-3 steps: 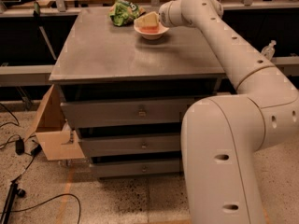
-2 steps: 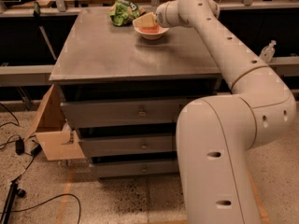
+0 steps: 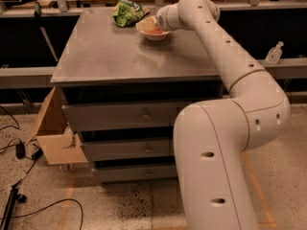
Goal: Pick apple from paper bowl and place on counter
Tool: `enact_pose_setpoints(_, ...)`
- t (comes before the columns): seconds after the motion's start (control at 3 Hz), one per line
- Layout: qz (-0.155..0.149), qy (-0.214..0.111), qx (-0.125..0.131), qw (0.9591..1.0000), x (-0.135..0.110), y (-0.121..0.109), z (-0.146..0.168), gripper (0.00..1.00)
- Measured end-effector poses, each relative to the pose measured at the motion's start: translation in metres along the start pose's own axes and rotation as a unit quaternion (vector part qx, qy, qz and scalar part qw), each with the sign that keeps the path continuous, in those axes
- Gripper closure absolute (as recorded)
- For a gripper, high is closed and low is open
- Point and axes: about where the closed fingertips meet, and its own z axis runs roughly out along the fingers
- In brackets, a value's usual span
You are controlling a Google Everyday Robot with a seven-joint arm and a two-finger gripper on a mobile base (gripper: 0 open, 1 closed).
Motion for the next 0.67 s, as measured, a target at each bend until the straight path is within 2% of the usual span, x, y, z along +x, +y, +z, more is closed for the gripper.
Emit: enact_pose_setpoints(0.67, 0.007, 0.017, -0.007, 0.9998, 0.0135, 0.0017, 0.0113, 0.28)
